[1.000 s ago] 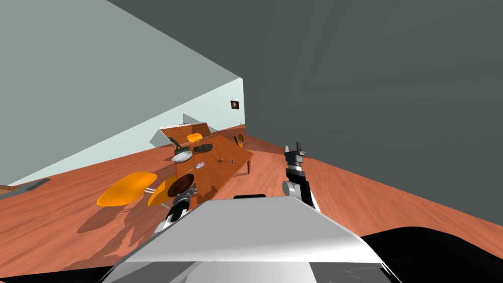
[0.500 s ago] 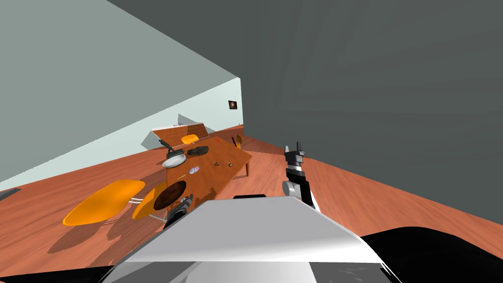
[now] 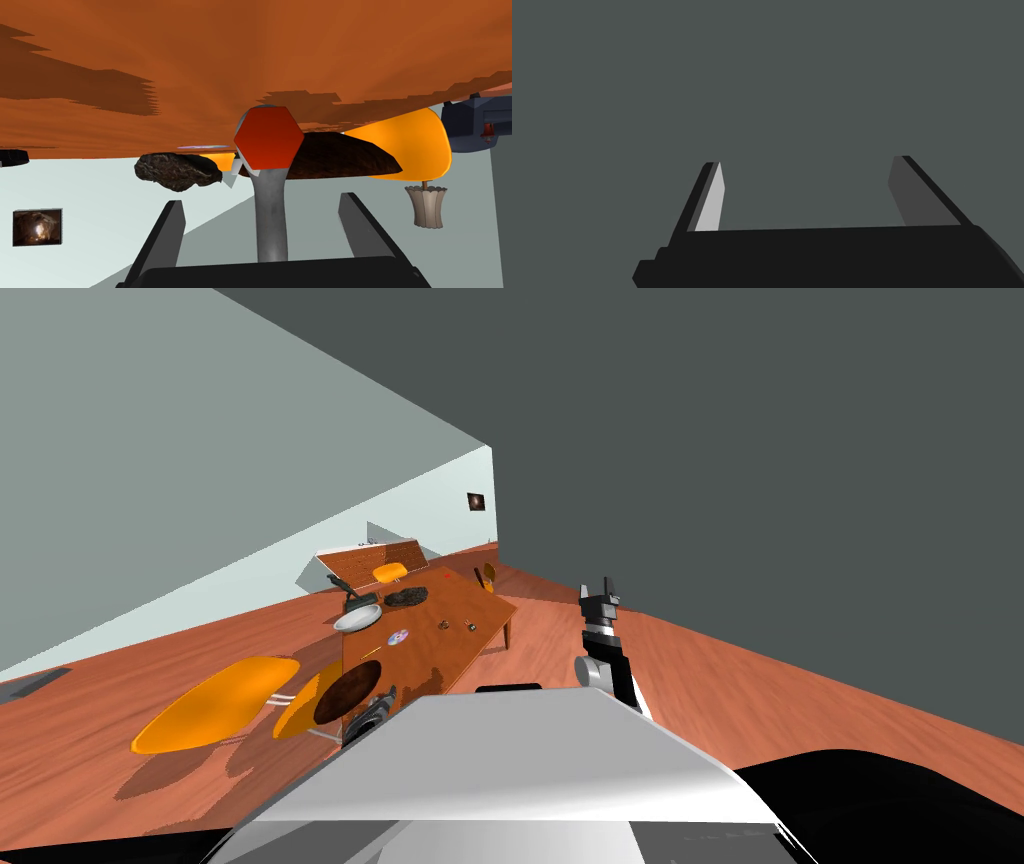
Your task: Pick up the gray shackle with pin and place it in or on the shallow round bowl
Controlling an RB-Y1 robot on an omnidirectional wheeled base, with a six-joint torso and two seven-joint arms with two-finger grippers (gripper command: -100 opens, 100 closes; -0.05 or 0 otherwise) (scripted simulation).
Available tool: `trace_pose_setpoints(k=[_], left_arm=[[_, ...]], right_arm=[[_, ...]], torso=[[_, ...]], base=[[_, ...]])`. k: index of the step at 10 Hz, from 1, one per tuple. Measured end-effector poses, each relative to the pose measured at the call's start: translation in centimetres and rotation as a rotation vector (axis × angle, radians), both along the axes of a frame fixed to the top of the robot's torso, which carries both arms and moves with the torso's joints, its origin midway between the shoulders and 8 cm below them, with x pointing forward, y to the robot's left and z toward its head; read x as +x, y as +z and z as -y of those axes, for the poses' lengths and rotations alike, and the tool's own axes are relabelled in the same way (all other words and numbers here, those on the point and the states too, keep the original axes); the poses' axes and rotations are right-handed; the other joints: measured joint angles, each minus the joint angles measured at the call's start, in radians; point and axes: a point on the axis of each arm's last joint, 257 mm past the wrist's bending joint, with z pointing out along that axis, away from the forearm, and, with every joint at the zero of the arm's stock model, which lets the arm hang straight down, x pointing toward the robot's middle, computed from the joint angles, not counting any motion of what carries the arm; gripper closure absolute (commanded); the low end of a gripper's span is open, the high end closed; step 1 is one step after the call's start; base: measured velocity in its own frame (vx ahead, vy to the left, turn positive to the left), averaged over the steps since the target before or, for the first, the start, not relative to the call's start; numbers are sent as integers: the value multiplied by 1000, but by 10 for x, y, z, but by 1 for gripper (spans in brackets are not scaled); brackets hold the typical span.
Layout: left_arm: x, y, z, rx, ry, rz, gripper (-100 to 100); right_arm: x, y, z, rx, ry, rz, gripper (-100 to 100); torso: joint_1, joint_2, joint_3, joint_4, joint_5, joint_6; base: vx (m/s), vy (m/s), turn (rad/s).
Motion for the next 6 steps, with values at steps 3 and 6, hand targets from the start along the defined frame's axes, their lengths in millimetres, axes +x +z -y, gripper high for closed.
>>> trace_pose_setpoints(k=[3,6], left_arm=[[0,0,1,-1,1,3,100],[0,0,1,0,0,2,0]], right_arm=[[0,0,0,0,0,0,0],[0,0,0,0,0,0,0]], torso=[[-3,4,2,1,0,2],[-1,3,2,1,1,1]], base=[[2,2,1],[0,0,0]])
